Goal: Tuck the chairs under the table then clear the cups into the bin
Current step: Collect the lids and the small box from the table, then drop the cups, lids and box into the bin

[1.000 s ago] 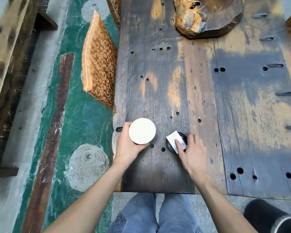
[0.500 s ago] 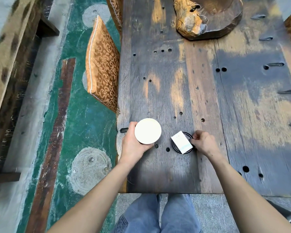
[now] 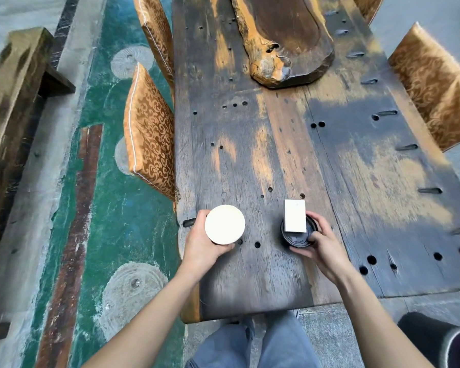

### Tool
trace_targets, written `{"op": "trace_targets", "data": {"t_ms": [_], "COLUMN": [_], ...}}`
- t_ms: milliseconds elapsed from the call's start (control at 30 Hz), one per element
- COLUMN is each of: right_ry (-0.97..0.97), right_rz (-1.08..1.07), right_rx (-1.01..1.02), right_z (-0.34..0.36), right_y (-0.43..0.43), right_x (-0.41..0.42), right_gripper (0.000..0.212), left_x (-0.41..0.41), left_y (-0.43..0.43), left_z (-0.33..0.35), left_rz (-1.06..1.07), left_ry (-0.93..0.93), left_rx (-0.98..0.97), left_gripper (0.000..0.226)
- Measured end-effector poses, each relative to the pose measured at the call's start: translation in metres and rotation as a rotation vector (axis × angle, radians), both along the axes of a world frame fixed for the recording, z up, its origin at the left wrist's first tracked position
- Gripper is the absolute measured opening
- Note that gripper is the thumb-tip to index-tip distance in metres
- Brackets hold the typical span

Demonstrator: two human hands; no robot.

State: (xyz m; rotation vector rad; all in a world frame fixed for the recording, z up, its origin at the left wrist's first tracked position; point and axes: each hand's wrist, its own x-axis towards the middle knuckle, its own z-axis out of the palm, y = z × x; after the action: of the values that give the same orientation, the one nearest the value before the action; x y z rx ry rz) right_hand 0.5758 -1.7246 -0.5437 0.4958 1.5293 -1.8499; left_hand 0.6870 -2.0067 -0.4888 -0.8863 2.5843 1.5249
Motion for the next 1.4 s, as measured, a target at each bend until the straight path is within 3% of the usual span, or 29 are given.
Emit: {"op": "trace_targets", "data": {"t_ms": [67,200,267,367,467,600,1033,1167,1400], "right_ry": [-0.034,-0.086,-0.048,0.158,0.26,0.333,0.507,0.541,0.521], "right_rz": [-0.08,-0.167,-0.125,-0.045,-0.084,-0.176,-0.395,-0.49,-0.678], "right_rx": [-0.094,-0.224,-0.132,0.079,0.117,0.164,0.301,0.357,0.492], "right_z": [-0.001,0.0,0.005,0.013,0.025,0.054,0.158,0.172,0.179], "right_y": [0.004,0.01,0.009,0.017,0.039,0.082,0.311,0.384,0.486], "right_x": [0.006,0.012,0.012,0.016,0.024,0.046,0.186,0.238,0.317], "right_gripper": [0.059,0.032,0.041,0.041,0.036,0.047,0.038,0.028,0.031], "left_x": [-0.002,-0.006,-0.008,-0.007,-0.004,0.007,0.054,0.071,0.104], "left_y": [0.001,0.008,0.014,0.027,0.048,0.093,0.331,0.419,0.551], "left_z": [0.005,0.013,0.019,0.028,0.039,0.059,0.123,0.134,0.144], "left_rz": [-0.004,-0.018,-0.015,-0.032,-0.077,-0.132,-0.447,-0.574,-0.807], "left_ry": [0.012,0.018,0.014,0.026,0.052,0.092,0.258,0.297,0.295], "left_rx": [-0.002,-0.007,-0.019,-0.056,-0.064,-0.036,0.109,0.15,0.127], "left_gripper": [0.076,0.077,0.078,0.079,0.078,0.075,0.077,0.08,0.081]}}
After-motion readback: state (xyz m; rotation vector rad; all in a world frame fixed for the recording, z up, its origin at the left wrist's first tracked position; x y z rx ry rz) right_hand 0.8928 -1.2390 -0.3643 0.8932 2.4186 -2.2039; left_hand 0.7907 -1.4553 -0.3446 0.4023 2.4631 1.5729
